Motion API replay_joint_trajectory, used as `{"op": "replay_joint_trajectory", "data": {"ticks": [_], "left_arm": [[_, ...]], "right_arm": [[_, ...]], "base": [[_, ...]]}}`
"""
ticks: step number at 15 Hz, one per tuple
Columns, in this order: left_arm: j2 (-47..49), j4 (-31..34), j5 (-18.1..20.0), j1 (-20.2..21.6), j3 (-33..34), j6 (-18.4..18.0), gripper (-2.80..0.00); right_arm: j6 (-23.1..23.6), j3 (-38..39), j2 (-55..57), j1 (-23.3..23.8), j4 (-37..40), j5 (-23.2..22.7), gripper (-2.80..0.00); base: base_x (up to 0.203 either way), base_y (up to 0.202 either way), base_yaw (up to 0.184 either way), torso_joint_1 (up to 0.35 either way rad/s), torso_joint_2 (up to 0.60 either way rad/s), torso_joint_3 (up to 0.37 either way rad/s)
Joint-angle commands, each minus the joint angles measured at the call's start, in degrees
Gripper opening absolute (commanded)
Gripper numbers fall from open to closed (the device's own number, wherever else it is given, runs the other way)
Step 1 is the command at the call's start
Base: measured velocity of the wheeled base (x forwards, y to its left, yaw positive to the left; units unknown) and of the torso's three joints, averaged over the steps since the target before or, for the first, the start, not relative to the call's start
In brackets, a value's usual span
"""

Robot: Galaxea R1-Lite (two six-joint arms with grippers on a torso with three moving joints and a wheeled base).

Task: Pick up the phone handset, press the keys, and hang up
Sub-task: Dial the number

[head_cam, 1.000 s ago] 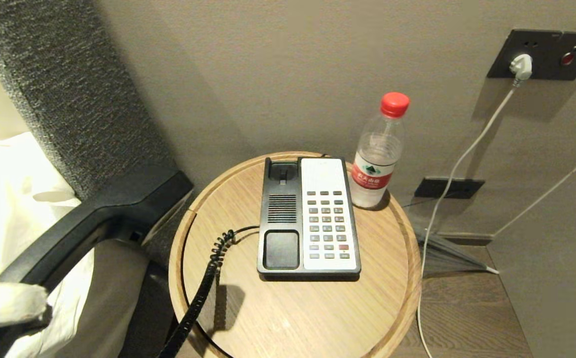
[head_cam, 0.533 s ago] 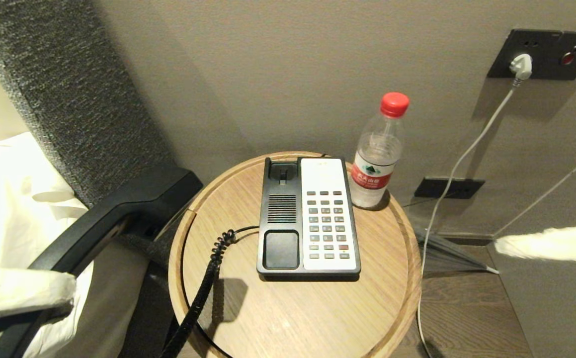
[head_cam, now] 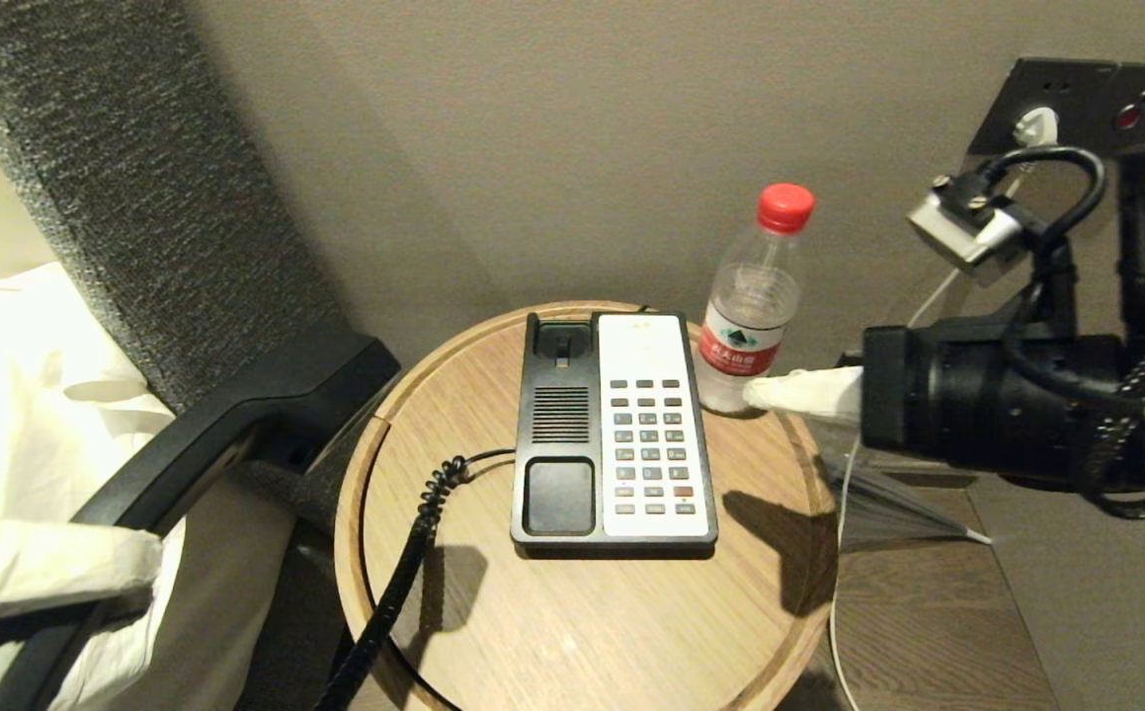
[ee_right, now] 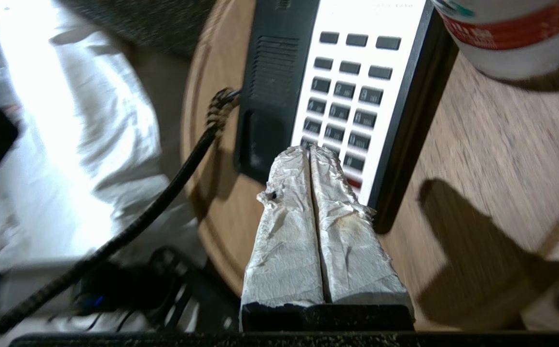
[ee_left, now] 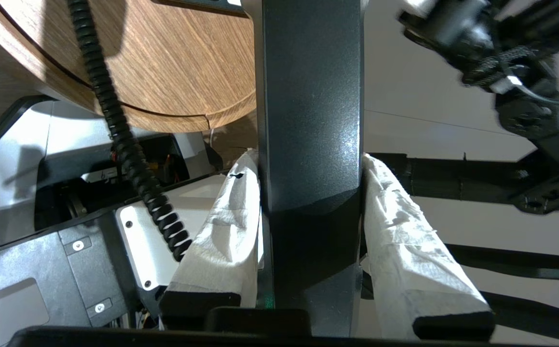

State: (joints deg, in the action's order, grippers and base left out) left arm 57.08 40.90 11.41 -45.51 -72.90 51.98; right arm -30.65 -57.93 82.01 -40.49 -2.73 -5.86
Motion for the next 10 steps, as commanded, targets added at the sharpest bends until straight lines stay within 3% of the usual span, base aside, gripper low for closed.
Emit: {"op": "replay_joint_trajectory", "data": {"ticks": [1,3,10], "left_arm": [[-0.04,0.23,0.02,-0.02,-0.14,0.31,-2.80],[-0.21,0.23,0.02,-0.02,-0.05,0.31,-2.80],[-0.30,0.23,0.10,0.07,-0.14,0.31,-2.80]], "right_arm": [[0.11,-0.54,7.05,-2.86,-5.69,5.17,-2.80],[0.15,0.27,9.32,-4.37,-10.51,6.61,-2.80],[0.51,0.71,12.67,-3.82,-10.98,10.21,-2.80]], "base": [[0.000,0.000,0.000,0.000,0.00,0.000],[0.000,0.000,0.000,0.000,0.00,0.000],[0.000,0.000,0.000,0.000,0.00,0.000]]}}
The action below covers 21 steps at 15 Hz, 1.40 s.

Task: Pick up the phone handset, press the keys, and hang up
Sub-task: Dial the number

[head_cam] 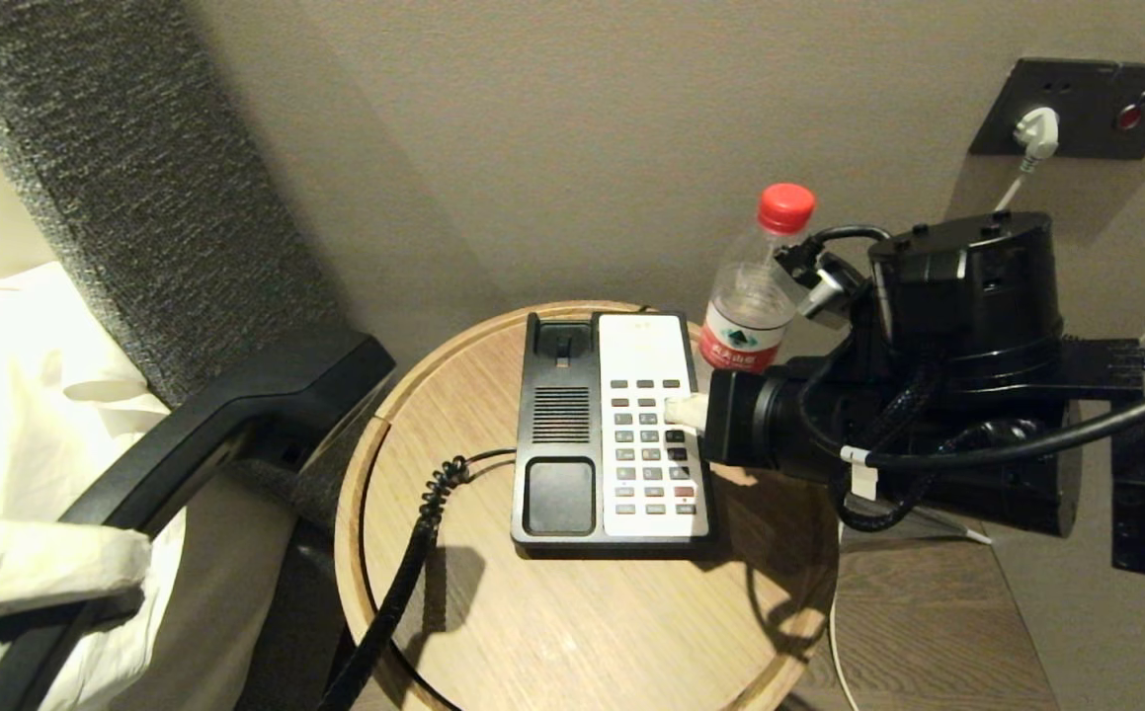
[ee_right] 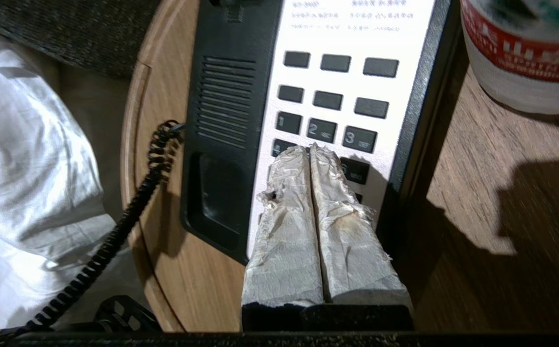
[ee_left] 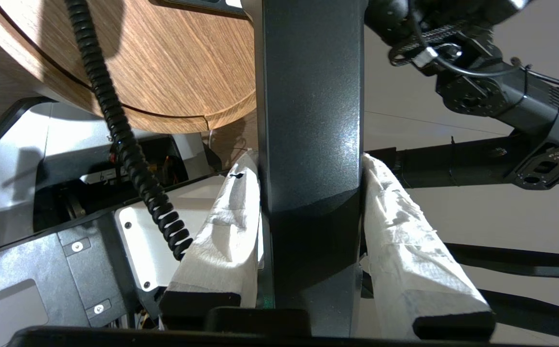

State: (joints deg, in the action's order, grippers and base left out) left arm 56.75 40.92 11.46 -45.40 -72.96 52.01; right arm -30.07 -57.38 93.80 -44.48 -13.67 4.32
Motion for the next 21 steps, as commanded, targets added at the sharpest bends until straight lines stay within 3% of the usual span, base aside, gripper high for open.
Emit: {"op": "replay_joint_trajectory", "data": {"ticks": [1,21], "left_arm": [[0.10,0.16,0.05,-0.05,-0.08,0.29,-2.80],[-0.41,0.12,0.05,-0.13,0.01,0.20,-2.80]], "right_arm": [[0.07,-0.08,1.32,0.44,-0.05,0.08,-2.80],[0.37,-0.75,6.27,1.68,-4.62,-0.01,-2.80]], "base": [[0.000,0.000,0.000,0.000,0.00,0.000],[0.000,0.000,0.000,0.000,0.00,0.000]]}}
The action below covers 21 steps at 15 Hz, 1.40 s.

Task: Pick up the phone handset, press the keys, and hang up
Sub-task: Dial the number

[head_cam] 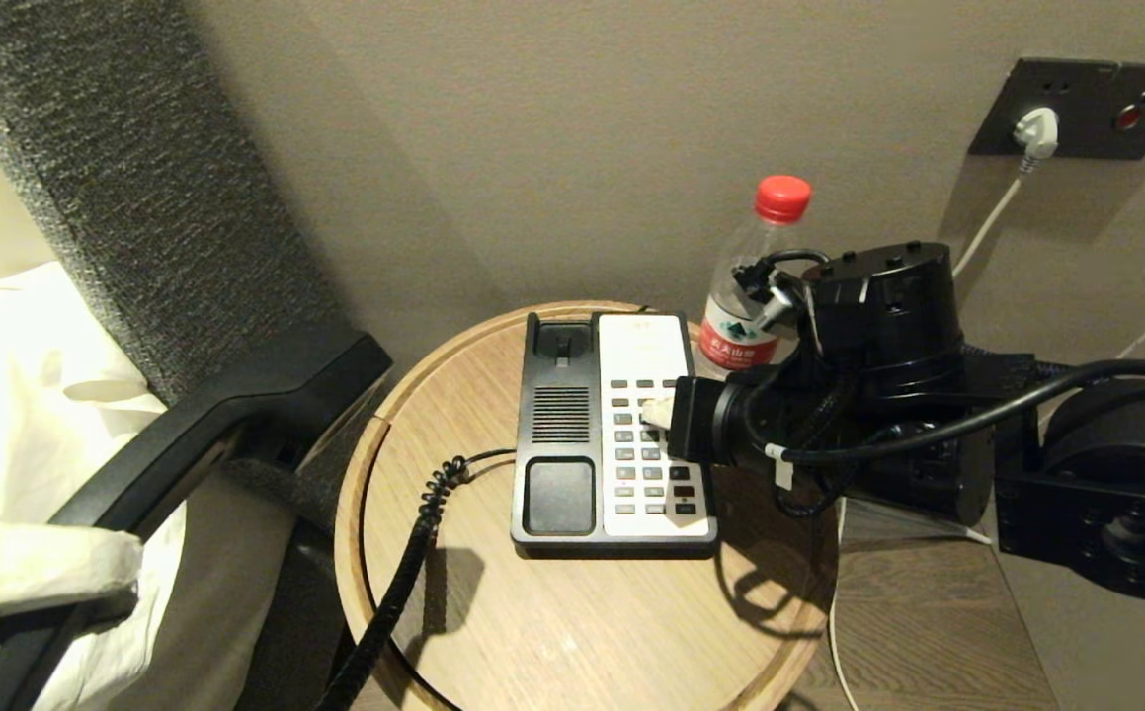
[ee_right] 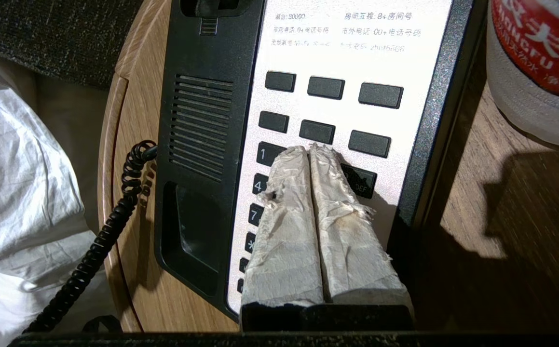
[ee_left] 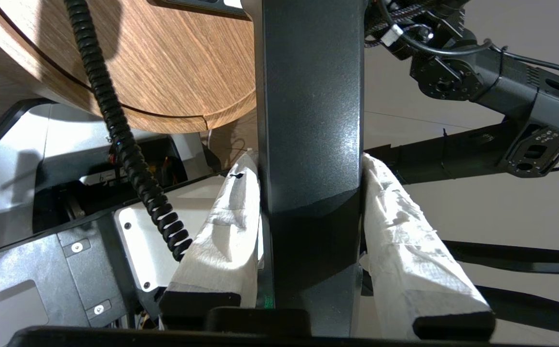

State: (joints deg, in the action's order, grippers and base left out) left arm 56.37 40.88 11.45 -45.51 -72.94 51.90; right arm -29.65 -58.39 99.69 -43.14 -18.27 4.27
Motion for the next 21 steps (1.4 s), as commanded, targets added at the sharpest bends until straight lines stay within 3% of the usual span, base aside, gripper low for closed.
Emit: {"op": "replay_joint_trajectory", "data": {"ticks": [1,6,21], "left_arm": [[-0.03,0.17,0.06,-0.02,-0.01,0.31,-2.80],[-0.12,0.22,0.15,-0.02,0.07,0.31,-2.80],[-1.70,0.35,0.50,-0.02,1.48,0.40,-2.80]], "right_arm": [[0.03,0.47,0.51,0.42,-0.01,0.04,-2.80],[2.30,1.08,1.55,0.42,-0.01,1.44,-2.80],[1.83,1.65,-3.68,0.25,-0.01,1.14,-2.80]], "base": [[0.000,0.000,0.000,0.000,0.00,0.000],[0.000,0.000,0.000,0.000,0.00,0.000],[0.000,0.000,0.000,0.000,0.00,0.000]]}}
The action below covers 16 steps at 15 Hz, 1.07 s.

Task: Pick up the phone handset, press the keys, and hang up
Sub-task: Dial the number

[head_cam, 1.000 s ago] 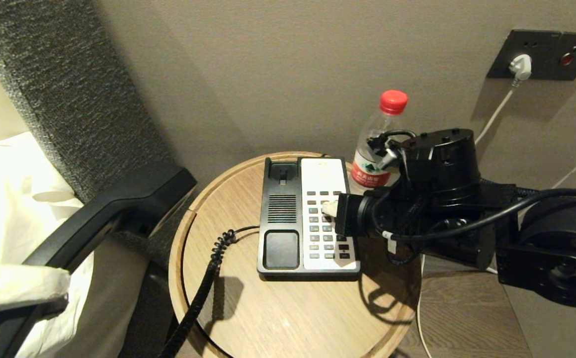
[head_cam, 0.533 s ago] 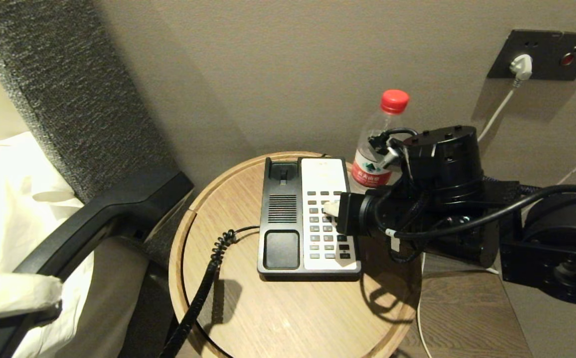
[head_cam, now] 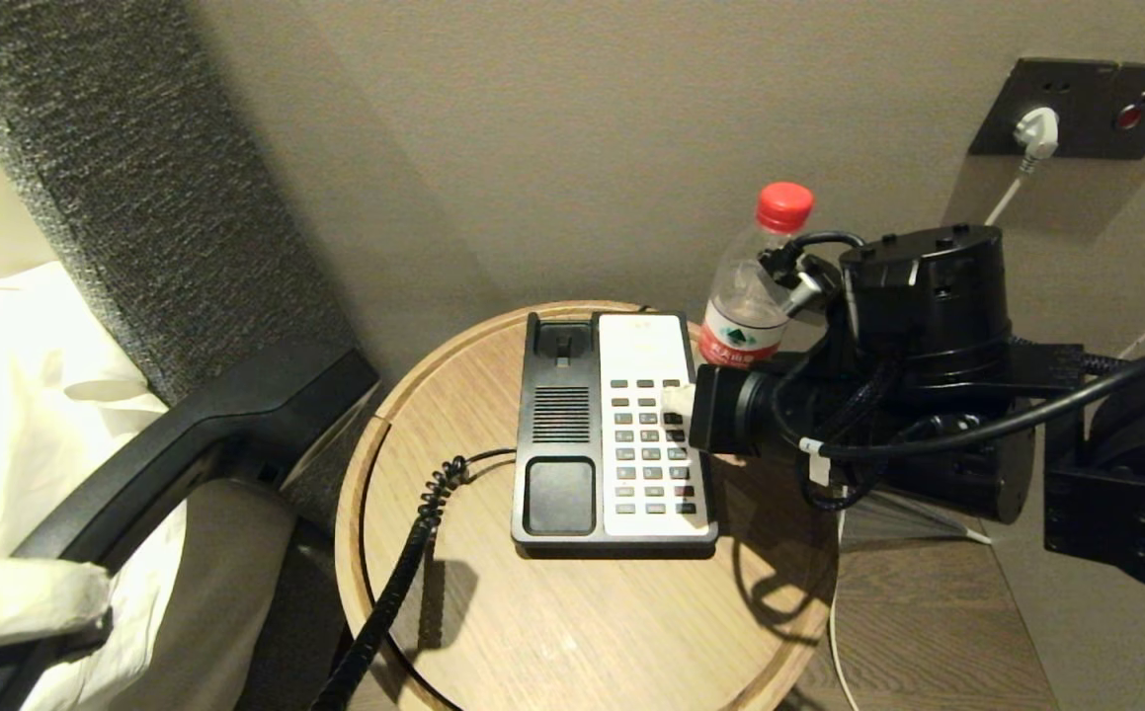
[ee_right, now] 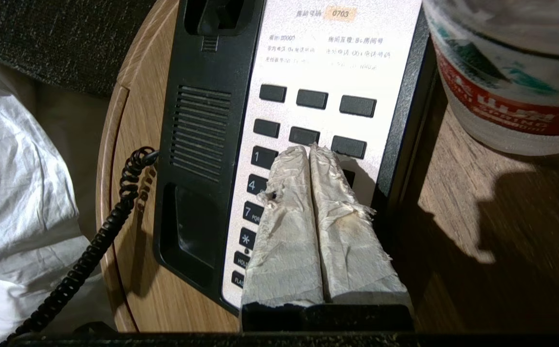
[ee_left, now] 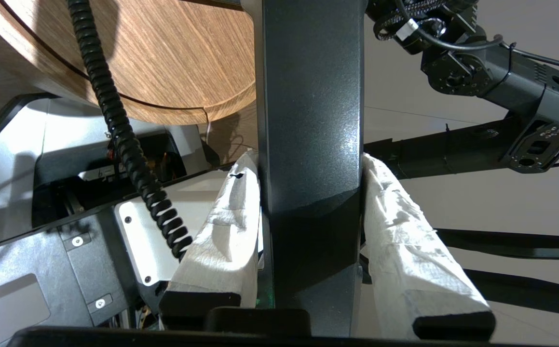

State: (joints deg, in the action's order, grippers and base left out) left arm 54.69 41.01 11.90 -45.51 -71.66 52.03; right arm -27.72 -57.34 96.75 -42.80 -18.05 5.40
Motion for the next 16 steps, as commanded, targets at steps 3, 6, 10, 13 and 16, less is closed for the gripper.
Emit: {"op": "replay_joint_trajectory", "data": {"ticks": [3,6,10,13,16], "left_arm": [[-0.19,0.12,-0.03,-0.02,0.73,0.27,-2.80],[-0.11,0.21,-0.03,-0.02,0.47,0.27,-2.80],[0.07,0.12,-0.03,-0.02,0.73,0.27,-2.80],[0.07,0.12,-0.03,-0.02,0.73,0.27,-2.80],[-0.11,0.12,-0.03,-0.02,1.43,0.27,-2.80]], "right_arm": [[-0.05,2.06,-1.30,0.00,0.12,0.14,-2.80],[0.04,3.29,-2.18,-0.09,0.56,0.05,-2.80],[-0.05,4.74,-2.18,-0.36,0.60,-0.13,-2.80],[-0.14,5.57,-2.01,-0.70,0.48,-0.30,-2.80],[-0.14,5.40,-1.22,-0.70,0.12,-0.30,-2.80]], "base": [[0.000,0.000,0.000,0.000,0.00,0.000],[0.000,0.000,0.000,0.000,0.00,0.000],[0.000,0.000,0.000,0.000,0.00,0.000],[0.000,0.000,0.000,0.000,0.00,0.000],[0.000,0.000,0.000,0.000,0.00,0.000]]}}
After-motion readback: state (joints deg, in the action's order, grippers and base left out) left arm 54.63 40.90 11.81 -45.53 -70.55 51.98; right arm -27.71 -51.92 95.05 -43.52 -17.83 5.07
